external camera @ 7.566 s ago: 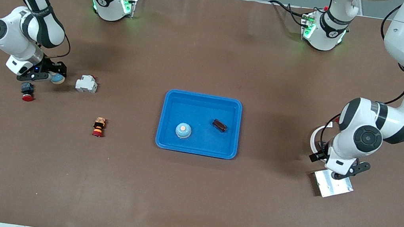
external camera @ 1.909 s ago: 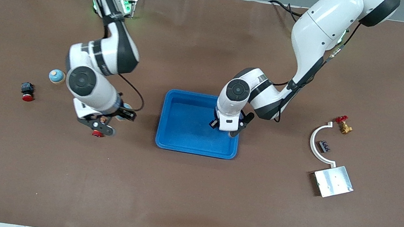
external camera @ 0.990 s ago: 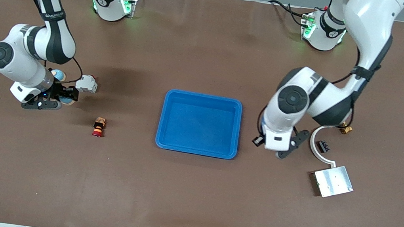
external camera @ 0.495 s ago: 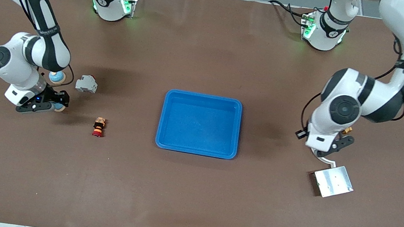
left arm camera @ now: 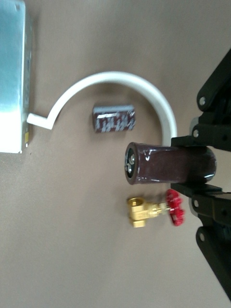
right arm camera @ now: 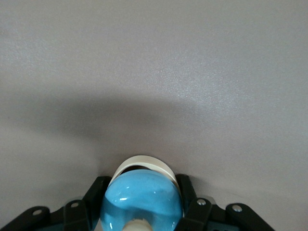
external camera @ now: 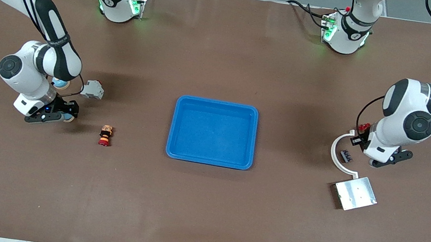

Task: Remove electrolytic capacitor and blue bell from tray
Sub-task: 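Set the bell on the table while the left gripper sets the capacitor down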

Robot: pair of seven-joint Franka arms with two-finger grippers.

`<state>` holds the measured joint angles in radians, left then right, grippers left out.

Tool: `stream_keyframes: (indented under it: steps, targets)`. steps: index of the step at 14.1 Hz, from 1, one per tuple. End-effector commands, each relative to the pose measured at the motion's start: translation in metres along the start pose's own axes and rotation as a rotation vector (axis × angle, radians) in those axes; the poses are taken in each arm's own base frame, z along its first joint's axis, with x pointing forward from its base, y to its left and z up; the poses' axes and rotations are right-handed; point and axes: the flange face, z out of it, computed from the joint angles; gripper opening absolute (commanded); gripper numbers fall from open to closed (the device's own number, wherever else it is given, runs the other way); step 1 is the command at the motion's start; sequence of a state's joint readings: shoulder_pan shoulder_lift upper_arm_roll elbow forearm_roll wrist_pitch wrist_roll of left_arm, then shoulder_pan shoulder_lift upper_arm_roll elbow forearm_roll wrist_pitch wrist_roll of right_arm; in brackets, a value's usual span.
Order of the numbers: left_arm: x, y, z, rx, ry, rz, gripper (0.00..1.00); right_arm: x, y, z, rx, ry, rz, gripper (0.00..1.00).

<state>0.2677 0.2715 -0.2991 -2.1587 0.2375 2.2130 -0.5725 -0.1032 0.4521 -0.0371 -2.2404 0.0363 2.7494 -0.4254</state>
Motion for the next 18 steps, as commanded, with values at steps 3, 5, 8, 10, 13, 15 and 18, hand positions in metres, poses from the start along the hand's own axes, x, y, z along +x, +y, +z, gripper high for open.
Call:
stream_keyframes:
  steps: [3,5,8,10,13,15,18]
  targets:
    - [-0.003,-0.006,0.04,0.015,0.052,0.087,0.0,0.005,-0.025,0.02,0.007,-0.011,0.02,0.0]
    - [0.002,-0.012,0.051,0.024,0.064,0.105,0.0,0.005,-0.025,0.02,0.008,-0.012,0.022,0.0]
    - [0.007,-0.015,0.07,0.002,0.069,0.107,0.0,0.004,-0.024,0.02,0.011,-0.019,0.023,0.45]
    - [0.011,-0.019,0.079,-0.008,0.077,0.109,0.0,0.004,-0.023,0.019,0.011,-0.021,0.027,1.0]
    - [0.011,-0.02,0.083,-0.009,0.074,0.109,0.0,0.006,-0.022,0.014,0.008,-0.01,0.028,1.0]
    - [0.012,-0.021,0.08,-0.009,0.08,0.105,0.24,0.009,-0.021,-0.002,0.019,-0.034,0.026,1.0]
    - [0.013,-0.022,0.069,-0.006,0.096,0.1,1.0,0.016,-0.024,-0.041,0.052,-0.107,0.018,1.0]
